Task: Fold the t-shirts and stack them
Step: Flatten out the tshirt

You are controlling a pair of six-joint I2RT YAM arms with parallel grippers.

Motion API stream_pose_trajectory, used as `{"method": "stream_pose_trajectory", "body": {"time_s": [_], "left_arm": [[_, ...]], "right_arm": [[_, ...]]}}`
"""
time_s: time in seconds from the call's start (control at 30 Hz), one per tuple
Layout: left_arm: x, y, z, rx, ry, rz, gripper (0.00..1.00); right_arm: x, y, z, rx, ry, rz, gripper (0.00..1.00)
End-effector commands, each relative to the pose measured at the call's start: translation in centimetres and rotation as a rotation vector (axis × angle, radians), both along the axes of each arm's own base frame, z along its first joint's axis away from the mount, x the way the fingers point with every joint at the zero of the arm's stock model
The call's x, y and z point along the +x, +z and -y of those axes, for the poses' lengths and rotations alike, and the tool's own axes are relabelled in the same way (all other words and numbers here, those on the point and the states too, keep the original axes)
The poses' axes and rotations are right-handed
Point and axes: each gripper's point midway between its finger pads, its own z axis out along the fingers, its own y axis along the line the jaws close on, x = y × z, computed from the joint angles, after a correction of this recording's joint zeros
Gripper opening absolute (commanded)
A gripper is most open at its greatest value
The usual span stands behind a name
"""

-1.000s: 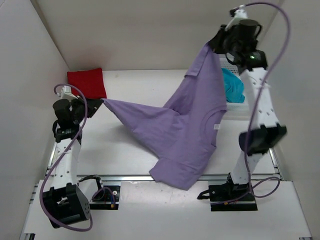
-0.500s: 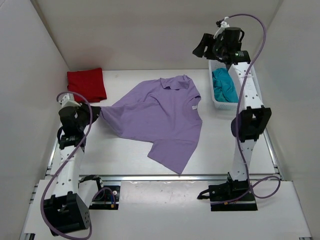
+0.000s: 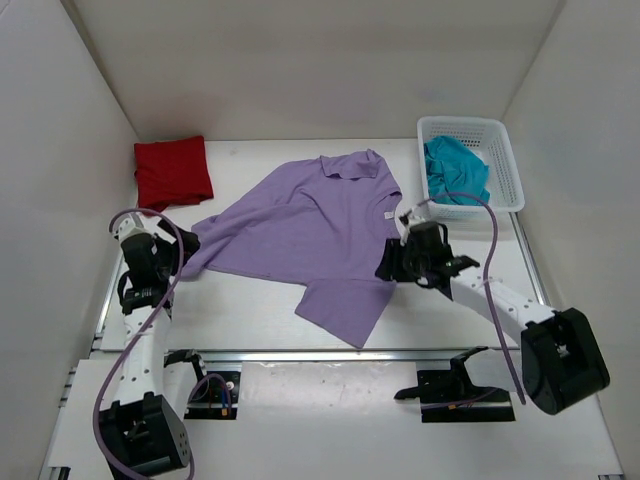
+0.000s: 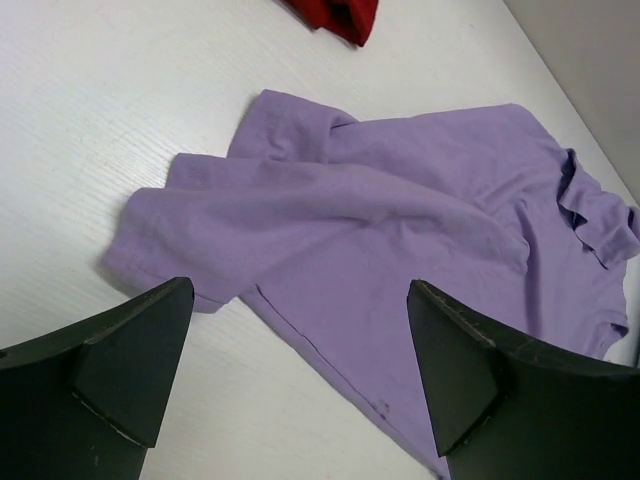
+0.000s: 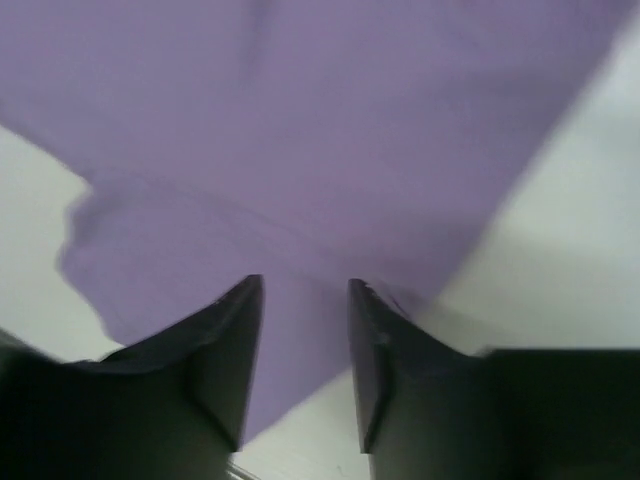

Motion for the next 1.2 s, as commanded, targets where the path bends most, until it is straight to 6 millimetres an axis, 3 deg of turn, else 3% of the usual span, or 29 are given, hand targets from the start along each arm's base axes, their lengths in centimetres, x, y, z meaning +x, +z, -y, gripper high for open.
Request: {"method": "stream_pose_trajectory", "body": {"time_s": [0.0,0.1,0.13,0.17,0.27,0.37,0.4,0.5,0.53,0.67,0.73,0.83,0.93,1.03,1.17], "left_arm": [[-0.1,-0.9,-0.8,-0.021,0.022,0.0,0.99],[1.1,-1.5,-0.3,-0.026,-0.005,-0.003,0.98],[1.7,-1.4,-0.2,-0.055,-0.003,0.017,0.89],[2.1,-2.2,0.4,-0.105,-0.024,0.007,0.72],[4.4,-3.3,1.3,-0.103,-0.051,-0.013,0.52],[6.4,-4.3,1.6,-0.106,-0.075,-0.085,0.49],[7.0,-4.6,1.4,-0.119,-0.075,-0.089,0.49],[7.9,-4.6,0.2,-0.096,-0.041,-0.095,0.56],[8.1,-4.8,-0.4,-0.095,-0.028,-0.101,0.59],[8.6,-5.0,-1.7,-0.075,-0.013,-0.125,0.65],[9.0,-4.5,-2.2,-0.048,-0.004,-0.12,0.68],[9.6,-5.1,-2.0,0.012,-0.033,-0.18,0.7],[9.1,-7.7,-1.4,-0.024,-0.081,-0.273,0.69],[8.7,-9.8,-1.0,-0.036,-0.108,-0.34,0.63],[9.3,-12.2,-0.1,-0.066,-0.124,-0.397,0.41]], "right_arm": [[0.4,-0.2,2.6,0.008,-0.146,0.096,0.45],[-1.4,-3.3,4.8,0.004,-0.214,0.032,0.55],[-1.6,-3.7,5.2,0.01,-0.235,0.036,0.57],[-1.5,-3.8,5.4,0.008,-0.246,0.044,0.59],[-1.2,-4.3,5.3,0.022,-0.229,0.014,0.58],[0.0,-4.4,4.2,0.066,-0.204,0.003,0.41],[0.4,-4.9,4.1,0.078,-0.208,-0.005,0.3],[2.5,-4.8,4.4,0.126,-0.246,-0.022,0.01],[3.4,-4.8,5.3,0.13,-0.279,-0.026,0.0],[6.7,-3.2,10.2,0.143,-0.443,0.02,0.0],[7.9,-2.0,11.0,0.167,-0.469,0.05,0.0],[9.1,-1.2,10.9,0.176,-0.463,0.06,0.0],[9.1,-1.4,10.9,0.151,-0.459,0.054,0.01],[8.3,-1.0,10.1,0.203,-0.441,0.068,0.15],[6.3,-0.8,7.0,0.187,-0.359,0.076,0.24]]}}
